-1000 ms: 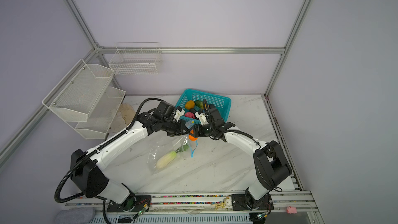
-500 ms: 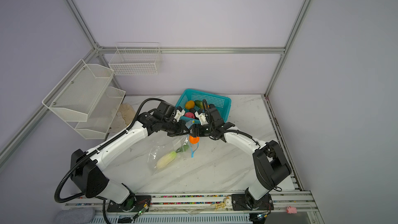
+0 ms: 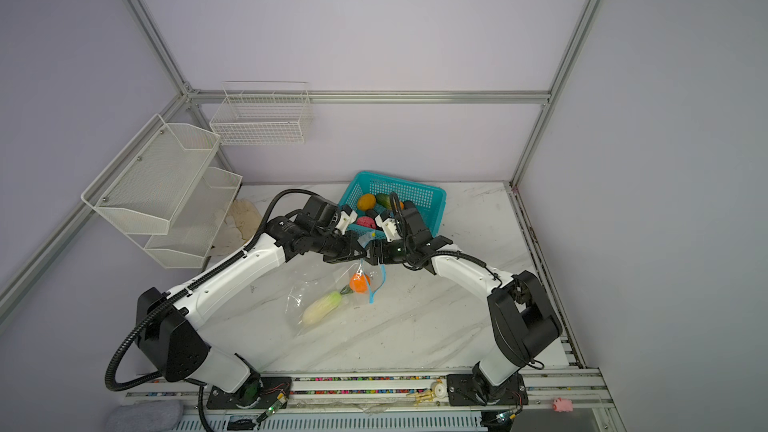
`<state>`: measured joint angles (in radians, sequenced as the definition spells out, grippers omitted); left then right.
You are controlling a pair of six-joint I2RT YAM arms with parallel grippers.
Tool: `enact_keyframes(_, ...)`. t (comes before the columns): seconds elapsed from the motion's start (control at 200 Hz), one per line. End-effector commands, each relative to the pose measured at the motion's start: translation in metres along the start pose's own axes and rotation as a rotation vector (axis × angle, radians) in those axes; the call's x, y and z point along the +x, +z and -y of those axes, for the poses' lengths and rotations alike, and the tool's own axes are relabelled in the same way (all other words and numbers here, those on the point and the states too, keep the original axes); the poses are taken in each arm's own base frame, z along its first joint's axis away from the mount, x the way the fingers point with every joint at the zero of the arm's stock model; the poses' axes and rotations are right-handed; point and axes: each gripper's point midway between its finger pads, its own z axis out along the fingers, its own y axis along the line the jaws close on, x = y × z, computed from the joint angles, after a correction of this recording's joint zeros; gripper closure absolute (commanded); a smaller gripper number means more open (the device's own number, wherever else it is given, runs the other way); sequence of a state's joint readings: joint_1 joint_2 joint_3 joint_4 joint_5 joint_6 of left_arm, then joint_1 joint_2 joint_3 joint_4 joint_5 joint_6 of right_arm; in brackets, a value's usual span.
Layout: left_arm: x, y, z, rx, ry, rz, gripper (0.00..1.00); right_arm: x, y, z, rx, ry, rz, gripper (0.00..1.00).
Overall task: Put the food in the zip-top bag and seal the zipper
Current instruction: 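Lower the orange fruit into the bag and open the right gripper, then swing the right gripper back over the teal basket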
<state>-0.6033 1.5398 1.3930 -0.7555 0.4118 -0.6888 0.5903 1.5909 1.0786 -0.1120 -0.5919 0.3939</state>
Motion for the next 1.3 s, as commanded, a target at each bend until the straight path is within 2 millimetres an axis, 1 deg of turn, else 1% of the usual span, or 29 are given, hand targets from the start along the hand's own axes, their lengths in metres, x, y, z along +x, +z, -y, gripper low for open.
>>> enact_keyframes(0.0, -0.005, -0.007, 0.011, 0.039, 0.020, 0.034, 1.00, -0.010, -0.006, -0.011, -0.005, -0.020, 0.028, 0.28)
enact_keyframes(0.115, -0.005, -0.008, 0.011, 0.039, 0.024, 0.038, 1.00, -0.008, -0.009, -0.015, -0.013, -0.027, 0.014, 0.28)
enact_keyframes(0.29, -0.005, -0.009, 0.012, 0.038, 0.028, 0.042, 1.00, -0.017, -0.024, -0.023, 0.003, -0.031, 0.053, 0.29)
enact_keyframes(0.415, -0.005, -0.012, 0.013, 0.039, 0.032, 0.047, 1.00, -0.020, -0.031, -0.023, 0.015, -0.032, 0.063, 0.31)
enact_keyframes(0.545, -0.008, -0.020, 0.015, 0.031, 0.044, 0.064, 1.00, -0.023, -0.041, -0.020, 0.036, -0.038, 0.076, 0.32)
enact_keyframes(0.66, -0.011, -0.027, 0.016, 0.024, 0.051, 0.077, 1.00, -0.033, -0.053, -0.020, 0.054, -0.057, 0.101, 0.33)
enact_keyframes(0.76, -0.013, -0.034, 0.013, 0.009, 0.052, 0.088, 1.00, -0.046, -0.066, -0.012, 0.106, -0.075, 0.130, 0.34)
enact_keyframes(0.835, -0.014, -0.040, 0.011, 0.003, 0.050, 0.099, 1.00, -0.057, -0.078, -0.001, 0.159, -0.077, 0.159, 0.34)
enact_keyframes(0.93, -0.017, -0.049, 0.013, 0.008, 0.053, 0.120, 1.00, -0.074, -0.092, 0.021, 0.263, -0.082, 0.199, 0.34)
enact_keyframes(1.015, -0.019, -0.058, 0.018, 0.010, 0.064, 0.135, 1.00, -0.089, -0.094, 0.039, 0.346, -0.094, 0.211, 0.34)
enact_keyframes(1.09, -0.021, -0.064, 0.021, 0.011, 0.070, 0.149, 1.00, -0.099, -0.088, 0.058, 0.414, -0.100, 0.204, 0.35)
enact_keyframes(1.215, -0.021, -0.065, 0.022, 0.010, 0.070, 0.151, 1.00, -0.115, -0.074, 0.087, 0.505, -0.114, 0.193, 0.35)
enact_keyframes(1.295, -0.021, -0.064, 0.019, 0.003, 0.069, 0.150, 1.00, -0.121, -0.062, 0.111, 0.554, -0.093, 0.172, 0.35)
